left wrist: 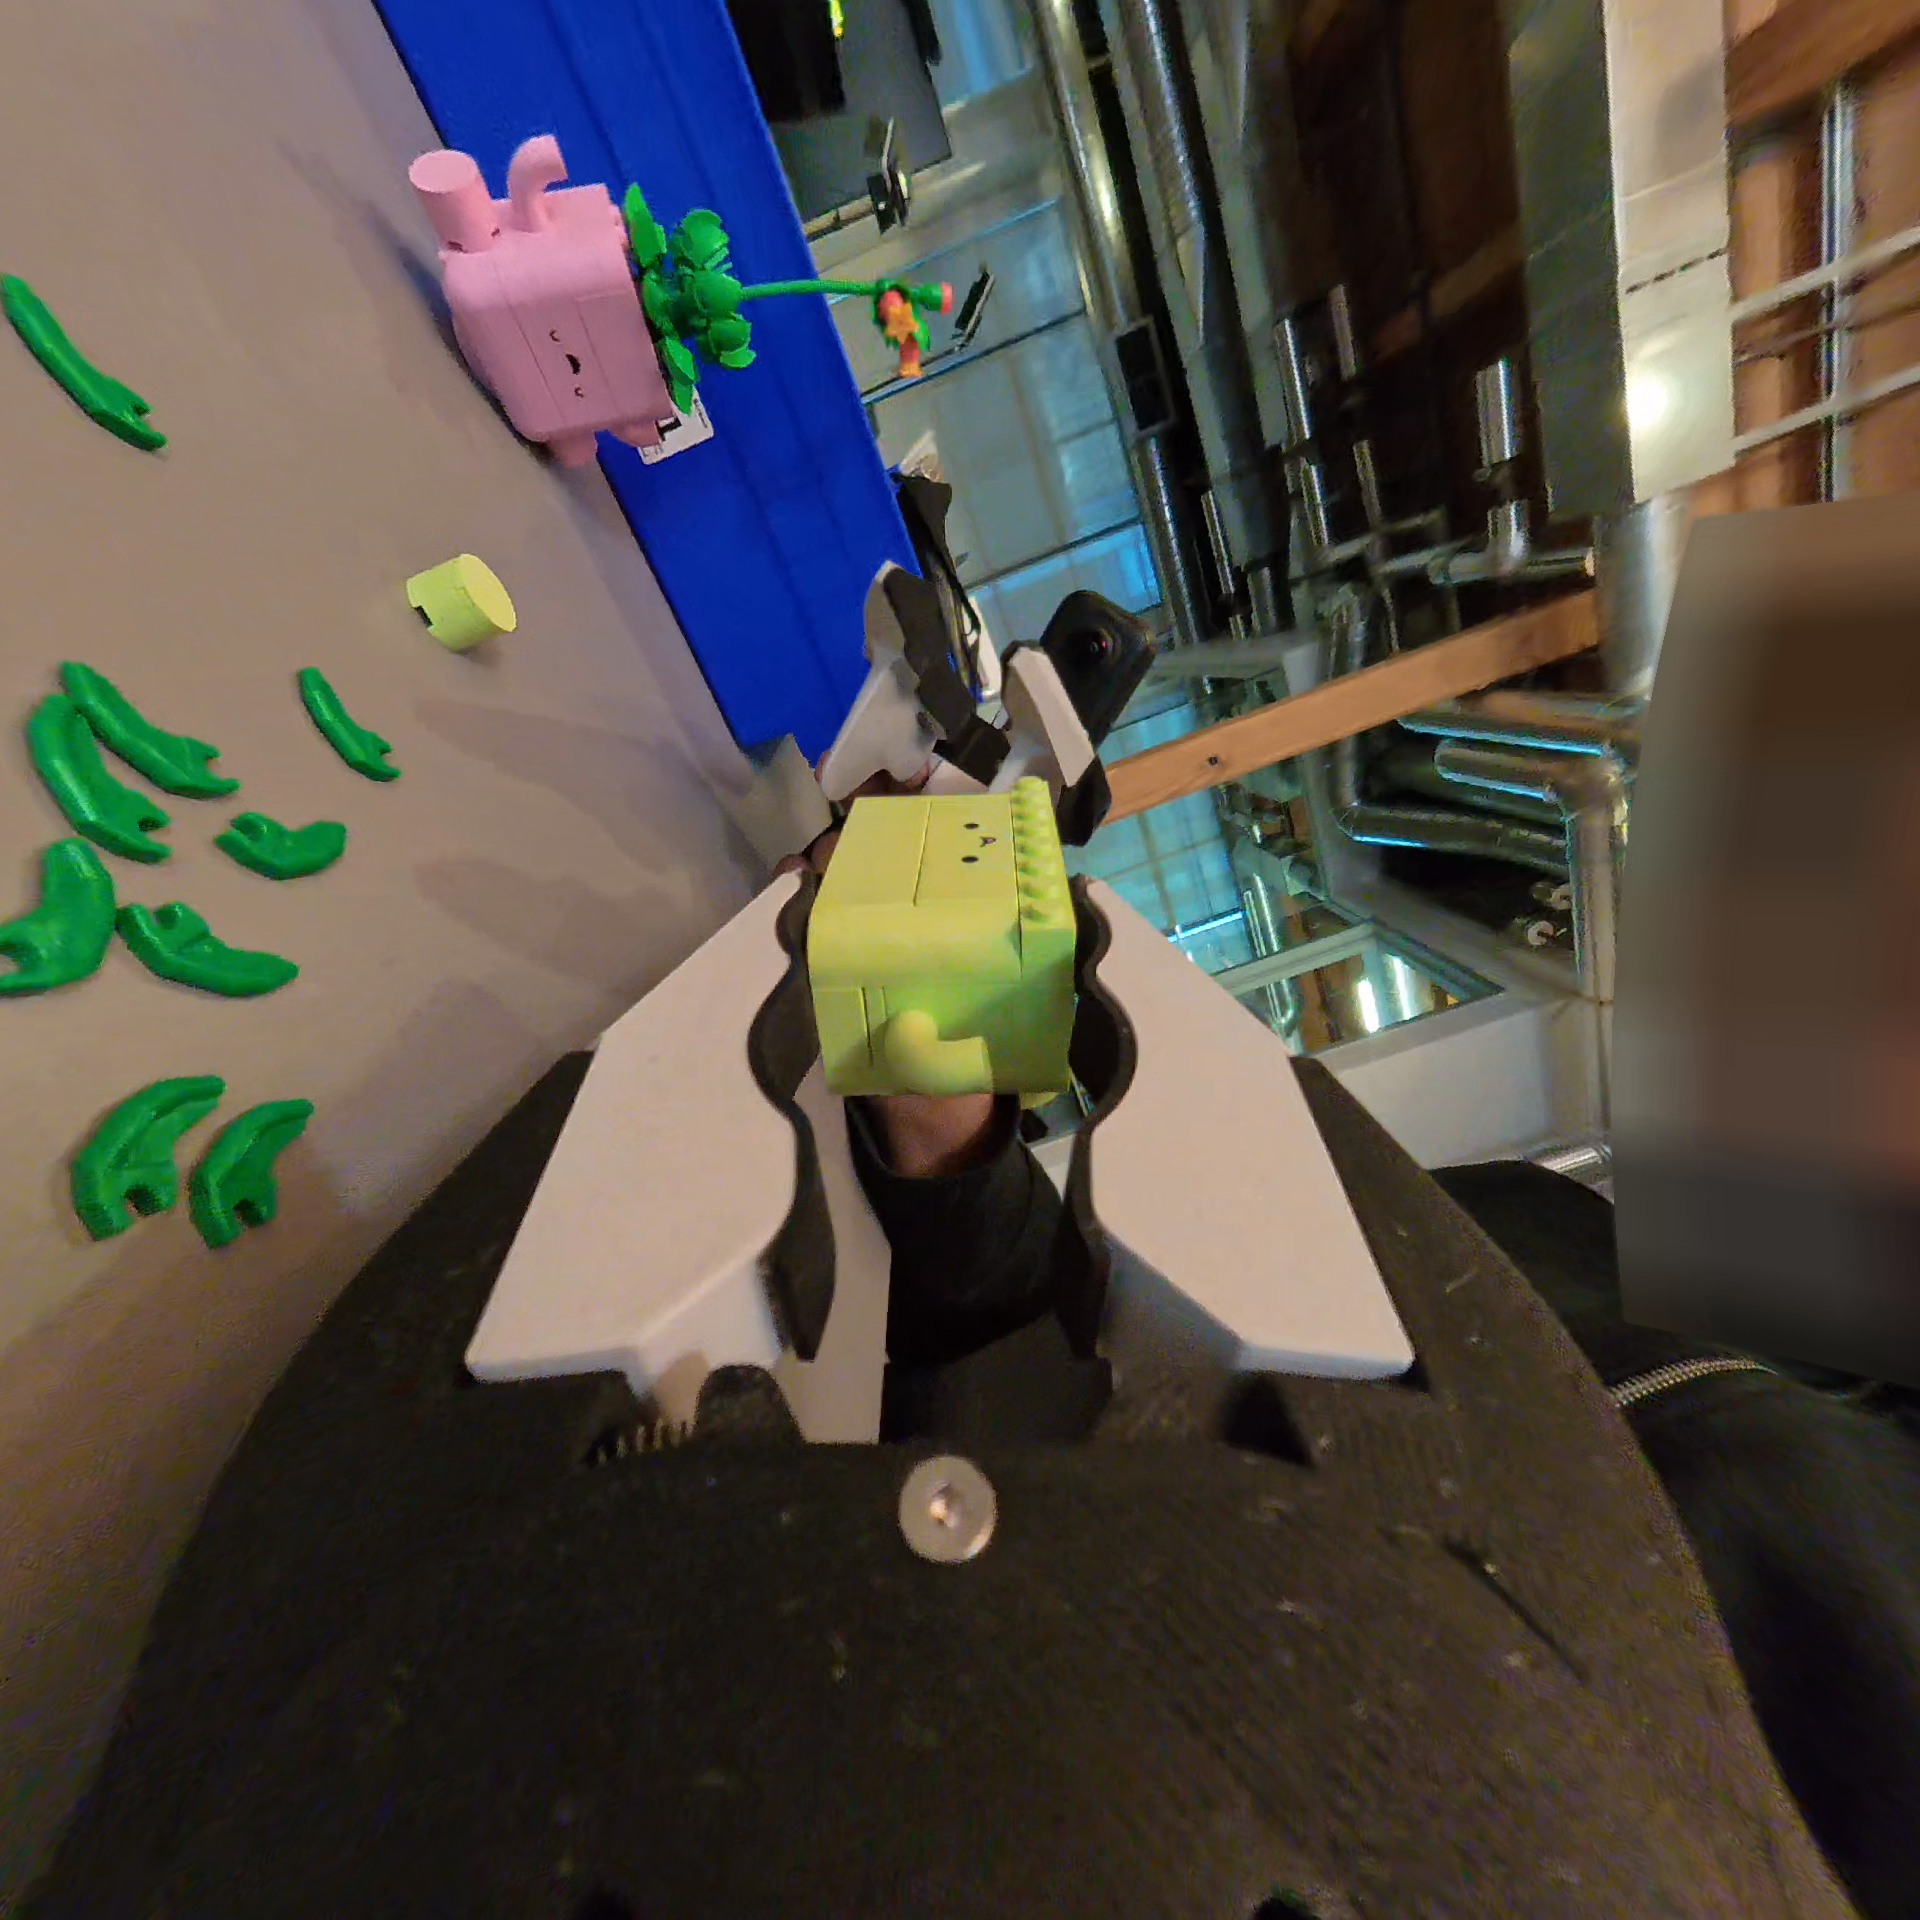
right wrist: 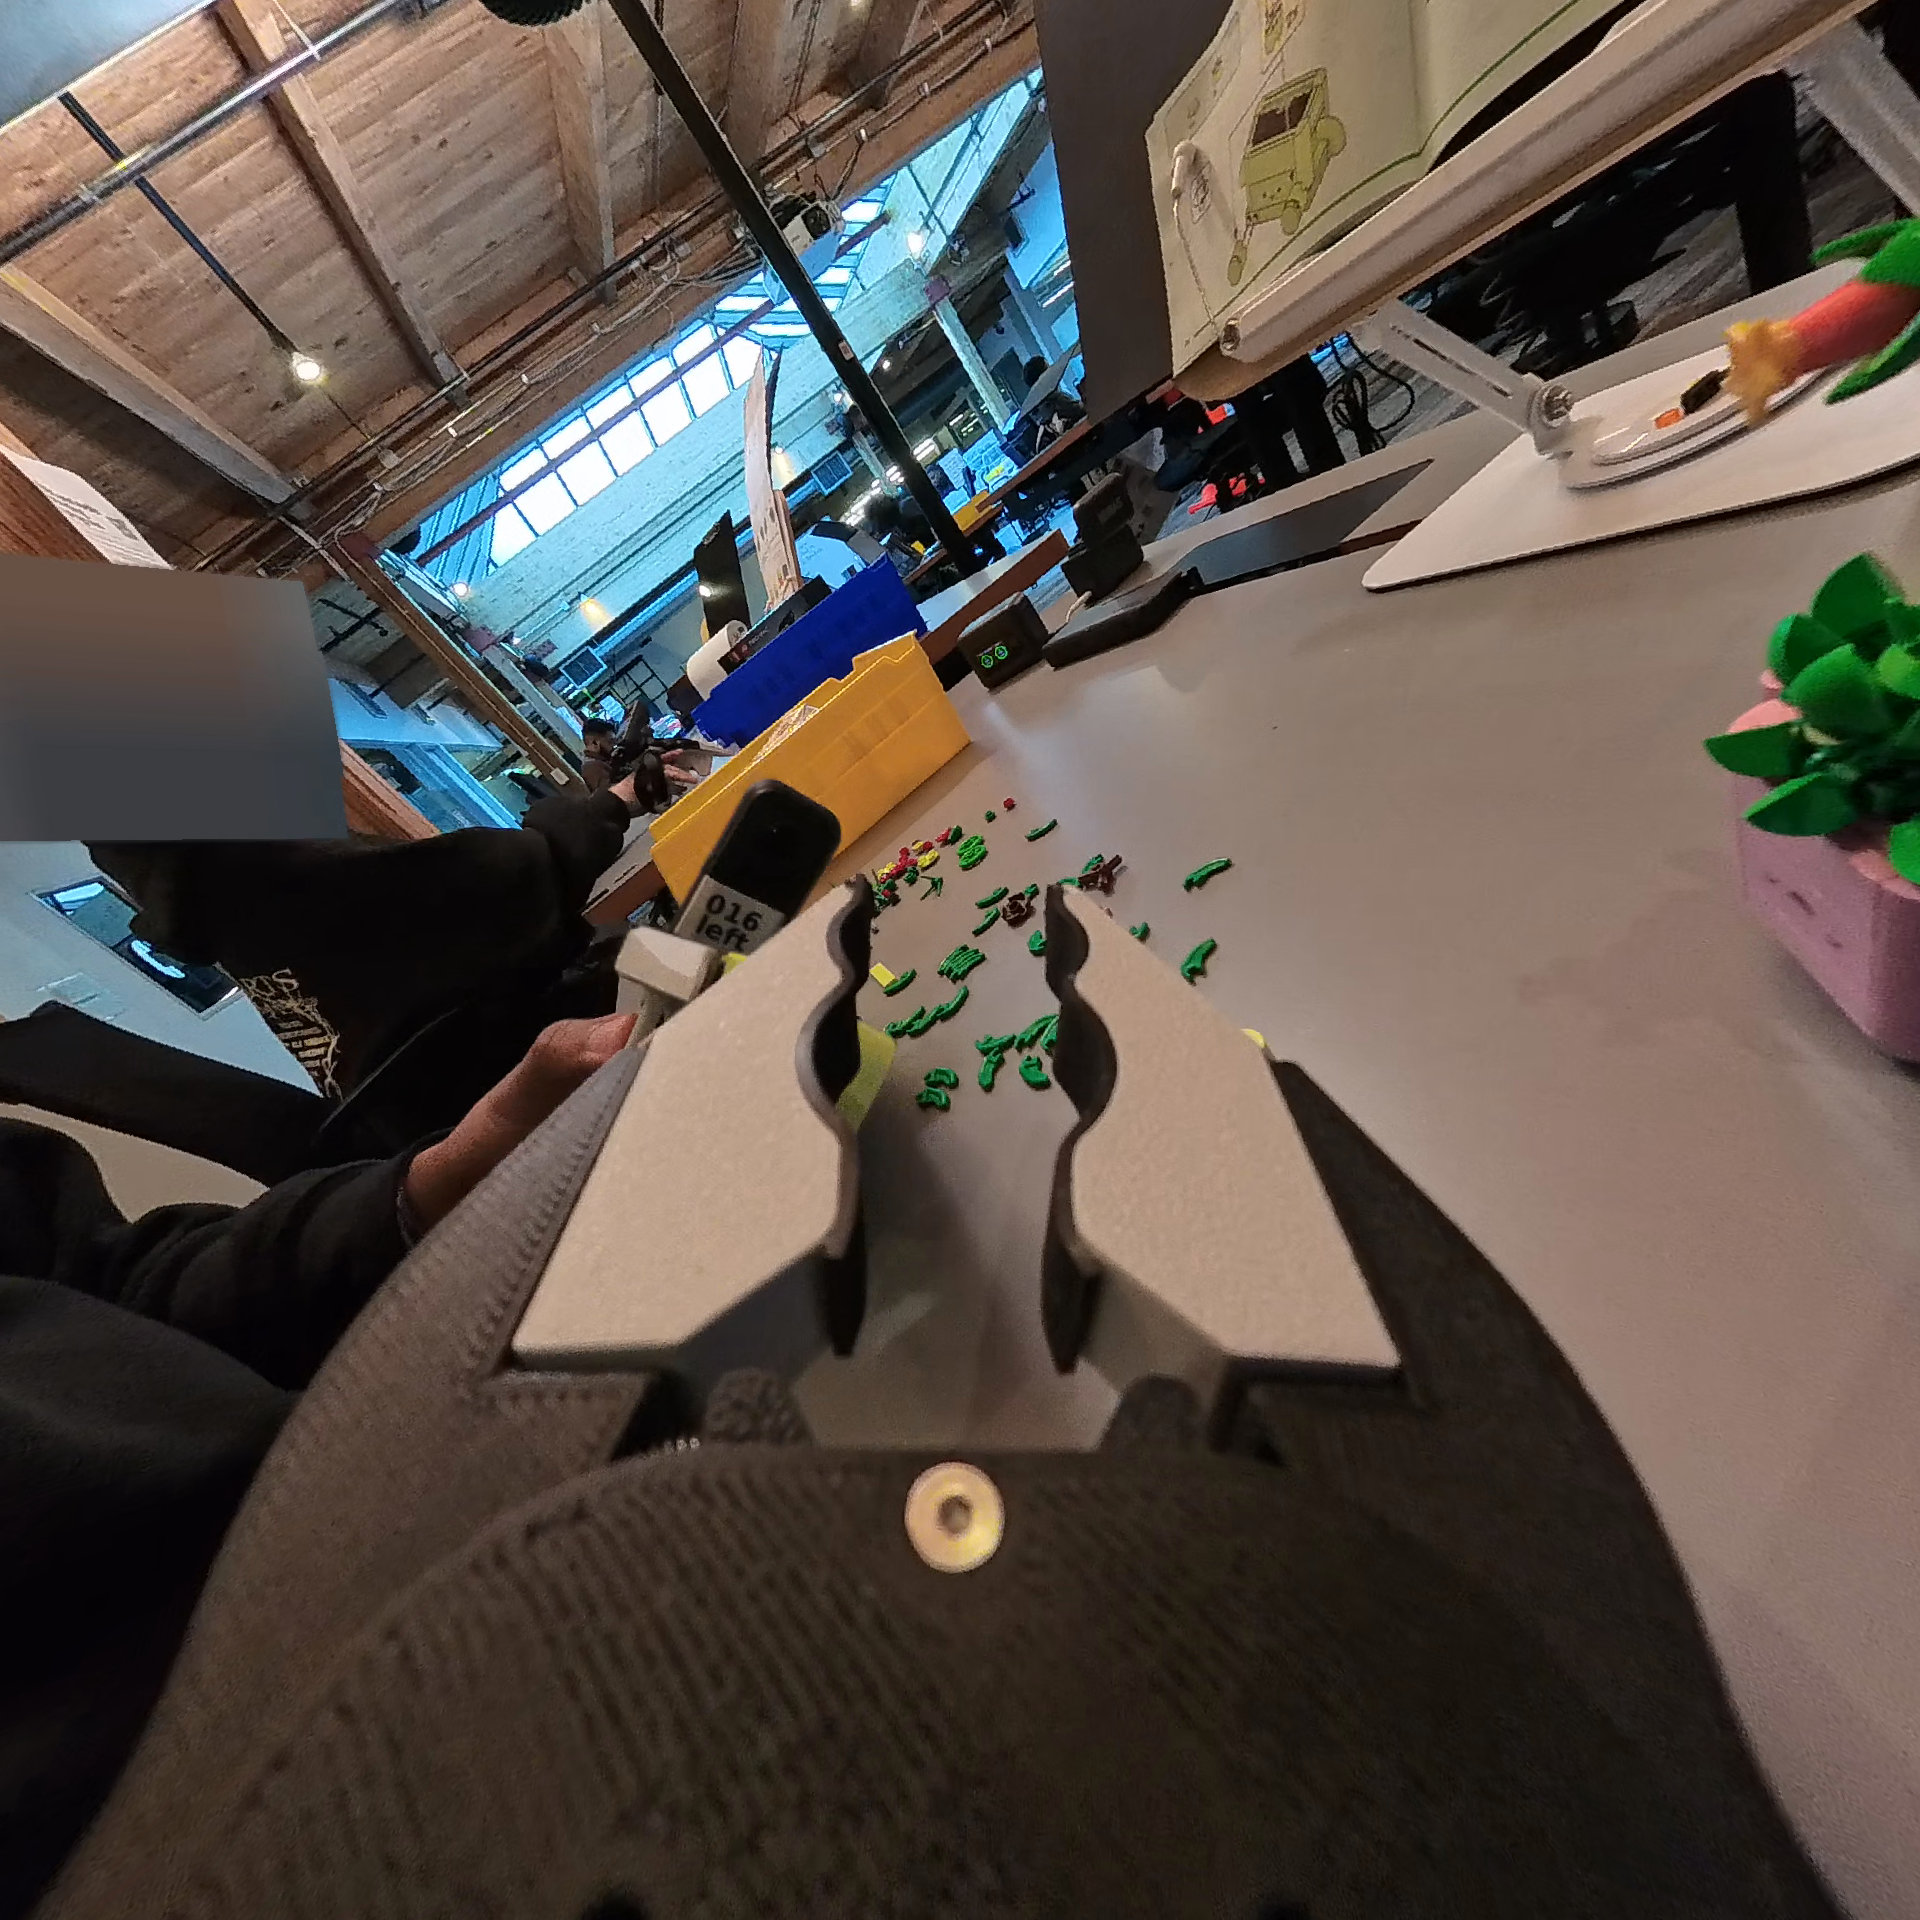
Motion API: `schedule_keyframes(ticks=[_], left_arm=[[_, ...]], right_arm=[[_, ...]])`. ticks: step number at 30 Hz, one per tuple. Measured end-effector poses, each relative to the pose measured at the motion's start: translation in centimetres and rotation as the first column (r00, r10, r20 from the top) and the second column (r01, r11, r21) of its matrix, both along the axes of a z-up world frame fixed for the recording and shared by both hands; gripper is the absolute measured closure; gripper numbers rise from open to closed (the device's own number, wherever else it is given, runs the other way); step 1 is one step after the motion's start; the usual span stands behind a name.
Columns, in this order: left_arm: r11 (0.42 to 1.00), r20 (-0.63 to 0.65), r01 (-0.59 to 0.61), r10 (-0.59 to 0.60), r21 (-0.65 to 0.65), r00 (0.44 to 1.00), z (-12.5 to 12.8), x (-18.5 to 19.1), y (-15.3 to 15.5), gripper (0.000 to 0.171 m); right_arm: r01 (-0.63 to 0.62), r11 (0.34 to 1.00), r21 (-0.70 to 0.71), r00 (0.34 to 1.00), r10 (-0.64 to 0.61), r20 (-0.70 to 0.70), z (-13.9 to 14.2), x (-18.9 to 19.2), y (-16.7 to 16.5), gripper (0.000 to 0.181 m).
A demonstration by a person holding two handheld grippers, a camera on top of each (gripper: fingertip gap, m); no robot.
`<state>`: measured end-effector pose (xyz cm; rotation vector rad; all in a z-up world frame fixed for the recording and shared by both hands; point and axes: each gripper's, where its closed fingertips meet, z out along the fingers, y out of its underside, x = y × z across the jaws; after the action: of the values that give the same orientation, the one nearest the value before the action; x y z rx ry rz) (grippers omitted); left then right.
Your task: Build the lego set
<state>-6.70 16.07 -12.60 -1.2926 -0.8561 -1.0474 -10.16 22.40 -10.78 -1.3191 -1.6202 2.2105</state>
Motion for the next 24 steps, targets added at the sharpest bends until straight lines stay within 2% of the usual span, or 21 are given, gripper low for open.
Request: schedule_keyframes(ticks=[19,24], left_arm=[[0.992,-0.147,-0.004,-0.014,-0.125,0.989,-0.9,0.5,0.7,0.127],[0.981,-0.265,-0.021,-0.031,-0.192,0.964,-1.4,0.8,0.9,0.127]], right_arm=[[-0.001,1.0,-0.016,1.0,0.001,-0.007,0.2,0.0,0.1,0.149],[0.003,1.0,-0.015,1.0,-0.003,-0.01,0.2,0.0,0.2,0.15]])
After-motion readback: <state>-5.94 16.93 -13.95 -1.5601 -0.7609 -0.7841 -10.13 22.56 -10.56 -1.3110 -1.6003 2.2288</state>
